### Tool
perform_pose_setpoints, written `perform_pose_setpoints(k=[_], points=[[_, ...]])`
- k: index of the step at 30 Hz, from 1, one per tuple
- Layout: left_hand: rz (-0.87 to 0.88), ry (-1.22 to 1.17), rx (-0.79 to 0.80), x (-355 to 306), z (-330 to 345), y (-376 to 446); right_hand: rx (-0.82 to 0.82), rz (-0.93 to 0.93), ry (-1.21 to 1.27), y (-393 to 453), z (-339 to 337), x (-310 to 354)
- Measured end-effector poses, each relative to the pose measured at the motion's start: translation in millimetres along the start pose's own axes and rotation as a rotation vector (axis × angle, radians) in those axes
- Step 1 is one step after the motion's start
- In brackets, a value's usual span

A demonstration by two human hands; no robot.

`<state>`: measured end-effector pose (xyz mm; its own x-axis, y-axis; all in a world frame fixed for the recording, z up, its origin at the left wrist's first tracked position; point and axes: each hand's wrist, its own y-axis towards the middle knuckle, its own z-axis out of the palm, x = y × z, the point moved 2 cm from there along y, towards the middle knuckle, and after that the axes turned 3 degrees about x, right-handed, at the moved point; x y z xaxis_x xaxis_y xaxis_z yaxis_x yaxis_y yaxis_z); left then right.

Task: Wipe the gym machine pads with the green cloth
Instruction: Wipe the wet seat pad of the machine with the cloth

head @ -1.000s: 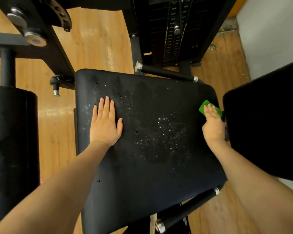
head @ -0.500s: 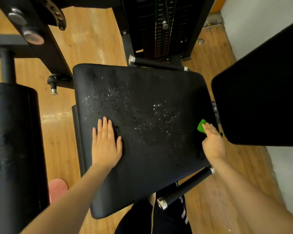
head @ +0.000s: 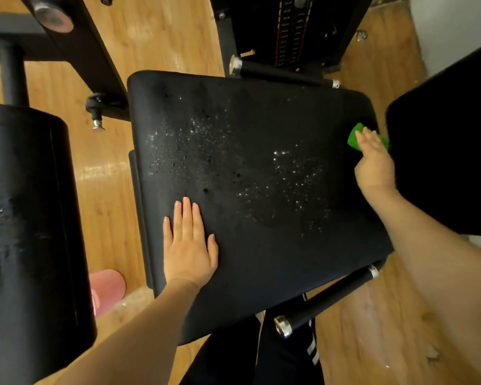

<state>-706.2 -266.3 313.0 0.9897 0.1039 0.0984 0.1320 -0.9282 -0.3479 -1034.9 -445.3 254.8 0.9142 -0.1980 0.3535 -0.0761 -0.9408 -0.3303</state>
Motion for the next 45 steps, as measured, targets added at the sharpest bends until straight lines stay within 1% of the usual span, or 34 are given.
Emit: perform_pose_setpoints(k=[2, 5, 9, 12, 14, 17, 20, 23, 25, 28, 33, 35, 38, 40, 42, 45], points=[[-0.001, 0.002, 0.009, -1, 1, -1, -0.011, 0.012, -0.005, -26, 5, -16], [-0.003, 0.008, 0.013, -1, 0, -1, -0.013, 0.087, -0.018, -79, 16, -41], [-0.003, 0.005, 0.002, -1, 1, -1, 0.008, 0.151, 0.054, -147, 30, -67], [-0.003, 0.006, -0.005, -1, 2, -1, 0.039, 0.221, 0.113, -187, 36, -76], [-0.001, 0.004, -0.006, -2, 3, -1, 0.047, 0.231, 0.141, -199, 33, -75], [0.004, -0.004, -0.001, -3, 3, -3, 0.011, 0.193, 0.107, -193, 16, -72], [0.004, -0.007, -0.01, -3, 3, -3, -0.035, 0.125, 0.063, -164, 7, -67], [0.007, -0.009, -0.022, -4, 3, -3, 0.065, 0.076, 0.053, -143, 18, -57], [0.01, -0.01, -0.021, -3, 4, -4, 0.054, 0.091, 0.055, -148, 28, -57], [0.011, -0.024, -0.029, -3, 4, -3, -0.005, 0.173, 0.092, -174, 37, -63], [0.015, -0.05, -0.041, -3, 5, -4, 0.006, 0.2, 0.115, -197, 36, -60], [0.015, -0.058, -0.041, -3, 5, -4, -0.022, 0.149, 0.093, -191, 24, -55], [0.022, -0.057, -0.049, -3, 5, -3, -0.099, -0.013, 0.016, -157, 10, -40], [0.024, -0.054, -0.053, -2, 5, -3, -0.067, -0.059, 0.006, -131, 11, -29], [0.024, -0.052, -0.059, -2, 6, -3, -0.01, -0.021, 0.063, -121, 19, -23], [0.023, -0.04, -0.064, -2, 5, -2, -0.06, 0.059, 0.131, -132, 28, -23]])
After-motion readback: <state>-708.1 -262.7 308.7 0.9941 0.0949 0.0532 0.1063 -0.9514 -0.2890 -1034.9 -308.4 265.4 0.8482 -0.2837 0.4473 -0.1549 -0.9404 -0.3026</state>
